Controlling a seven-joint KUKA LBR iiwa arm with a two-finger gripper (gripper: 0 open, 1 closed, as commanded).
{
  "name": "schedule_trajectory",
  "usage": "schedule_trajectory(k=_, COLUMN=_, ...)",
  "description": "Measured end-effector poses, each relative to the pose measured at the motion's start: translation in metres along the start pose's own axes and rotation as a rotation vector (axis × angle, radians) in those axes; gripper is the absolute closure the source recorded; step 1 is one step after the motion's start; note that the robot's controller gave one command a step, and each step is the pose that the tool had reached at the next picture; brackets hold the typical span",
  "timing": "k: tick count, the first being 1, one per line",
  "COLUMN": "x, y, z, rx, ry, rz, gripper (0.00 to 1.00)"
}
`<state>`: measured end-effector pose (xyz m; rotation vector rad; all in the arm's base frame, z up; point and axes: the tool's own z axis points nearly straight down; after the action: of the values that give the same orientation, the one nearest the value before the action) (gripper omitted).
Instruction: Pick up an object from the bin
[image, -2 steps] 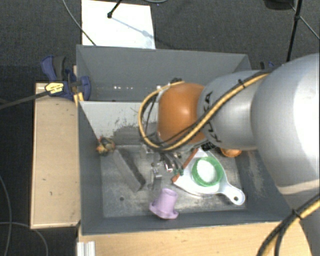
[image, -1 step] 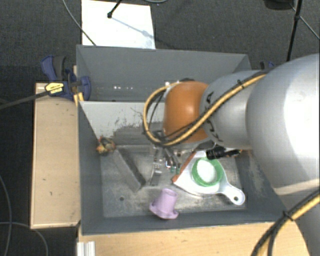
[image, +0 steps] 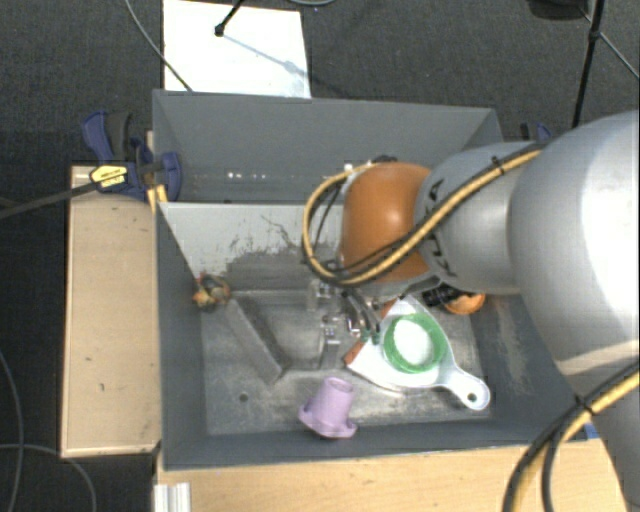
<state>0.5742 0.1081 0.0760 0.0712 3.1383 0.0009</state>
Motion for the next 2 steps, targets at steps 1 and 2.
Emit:
schedule_trajectory(k=1, x=0.016, y=-0.036, z=-0.032, rx=0.001, ry=0.007, rz=0.128, gripper=0.0)
schedule_trajectory(k=2, x=0.023, y=-0.048, z=-0.056, rx=0.001, ry=0.001, rz=0.156, gripper=0.0)
